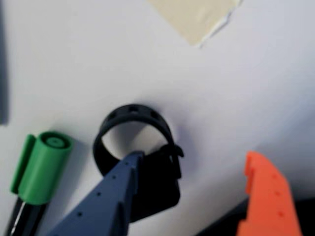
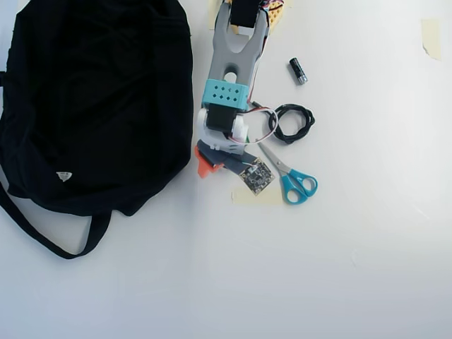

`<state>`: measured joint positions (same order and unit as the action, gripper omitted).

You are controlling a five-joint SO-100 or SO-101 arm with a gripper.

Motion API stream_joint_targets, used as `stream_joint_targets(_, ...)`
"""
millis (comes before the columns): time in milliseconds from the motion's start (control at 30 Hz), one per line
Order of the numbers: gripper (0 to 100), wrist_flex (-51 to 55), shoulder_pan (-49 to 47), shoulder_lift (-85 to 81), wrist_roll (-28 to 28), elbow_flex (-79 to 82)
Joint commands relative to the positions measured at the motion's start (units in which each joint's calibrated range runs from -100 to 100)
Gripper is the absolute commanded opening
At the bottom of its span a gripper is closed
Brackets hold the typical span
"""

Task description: Put the bike light into the black bag

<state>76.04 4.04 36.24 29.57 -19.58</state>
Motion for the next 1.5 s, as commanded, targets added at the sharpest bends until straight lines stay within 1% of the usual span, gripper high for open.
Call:
stream_joint_targets(0,27,-0.33,-0.38,-0.31,-0.26,-1.18)
stream_joint_targets(167,27,-0.42,-0.38,2.35,-0.26,-1.36)
stream_joint_targets(233,25,-1.02,-0.45,3.1,-0.26,-1.36)
stream_joint_targets(300,20,-1.11,-0.45,3.26,-0.26,-1.36)
stream_joint_targets(433,3,-1.11,-0.15,3.26,-0.31,-1.36)
stream_joint_targets(467,1,-1.11,0.0,3.18,-0.31,-1.36)
stream_joint_targets(533,3,-1.11,0.22,3.18,-0.31,-1.36)
stream_joint_targets(833,2,-0.07,0.3,1.94,-0.31,-2.08)
stream_joint_targets(1067,2,8.28,-0.38,1.94,-0.57,-14.84)
stream_joint_targets(1200,2,14.91,-0.53,2.02,-3.83,-23.01)
stream_joint_targets(1267,2,18.45,-0.97,2.02,-6.34,-26.79)
stream_joint_targets(1467,2,23.53,-3.07,1.85,-13.47,-36.31)
